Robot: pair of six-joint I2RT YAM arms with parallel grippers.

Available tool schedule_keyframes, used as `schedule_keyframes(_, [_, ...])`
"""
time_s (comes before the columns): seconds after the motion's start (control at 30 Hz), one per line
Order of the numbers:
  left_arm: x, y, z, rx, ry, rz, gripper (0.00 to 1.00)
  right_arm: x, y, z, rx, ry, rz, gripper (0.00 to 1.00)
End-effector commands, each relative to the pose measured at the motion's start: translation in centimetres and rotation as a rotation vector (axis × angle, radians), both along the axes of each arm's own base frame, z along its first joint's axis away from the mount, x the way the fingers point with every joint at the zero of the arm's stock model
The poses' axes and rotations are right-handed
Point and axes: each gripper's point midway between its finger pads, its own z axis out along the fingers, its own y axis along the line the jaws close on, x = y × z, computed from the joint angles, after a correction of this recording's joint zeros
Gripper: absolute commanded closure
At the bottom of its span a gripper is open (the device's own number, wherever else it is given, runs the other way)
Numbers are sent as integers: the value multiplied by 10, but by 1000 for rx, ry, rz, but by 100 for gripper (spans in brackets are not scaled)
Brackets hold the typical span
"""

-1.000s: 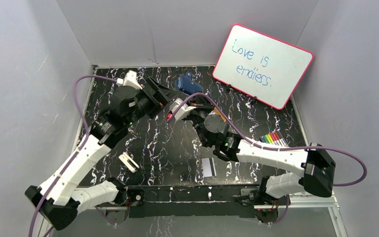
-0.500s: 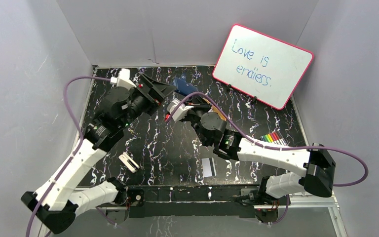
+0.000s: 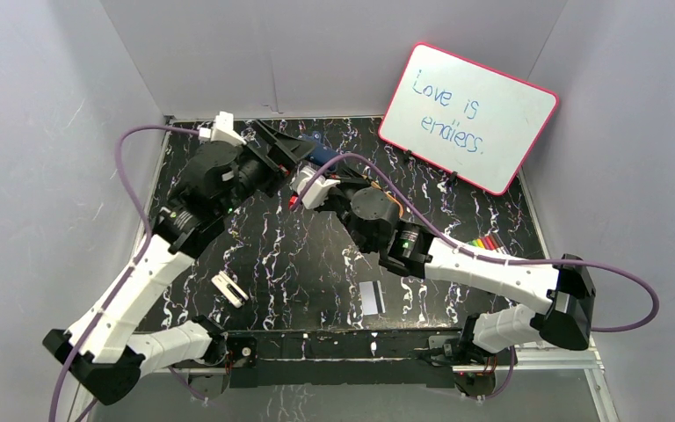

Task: Put the credit cards into the card holder
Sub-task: Adjust the card holder.

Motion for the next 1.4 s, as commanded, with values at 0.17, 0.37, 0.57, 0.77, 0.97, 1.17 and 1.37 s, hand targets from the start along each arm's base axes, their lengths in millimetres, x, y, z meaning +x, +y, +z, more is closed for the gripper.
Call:
schedule_keyframes(0.17, [-3, -16, -4, -39, 63, -63, 11, 4, 5, 32, 92, -56, -24, 100])
schedule_keyframes(0.37, [6, -20, -1, -40, 60, -57, 34, 5, 5, 34, 92, -64, -31, 100])
schedule_keyframes(0.57, [11, -27, -7, -23, 72, -71, 58, 5, 5, 34, 83, -70, -30, 100])
schedule_keyframes(0.77, [16, -31, -16, -4, 88, -72, 75, 5, 6, 35, 78, -75, -24, 100])
schedule_keyframes(0.97, [21, -31, -19, 15, 88, -58, 97, 2, 4, 38, 65, -86, -9, 100])
schedule_keyframes(1.17, [25, -29, -23, 23, 108, -35, 46, 1, 2, 43, 42, -105, -3, 100])
schedule_keyframes(1.37, [28, -32, -22, 25, 114, -39, 51, 0, 2, 44, 38, -110, 0, 100])
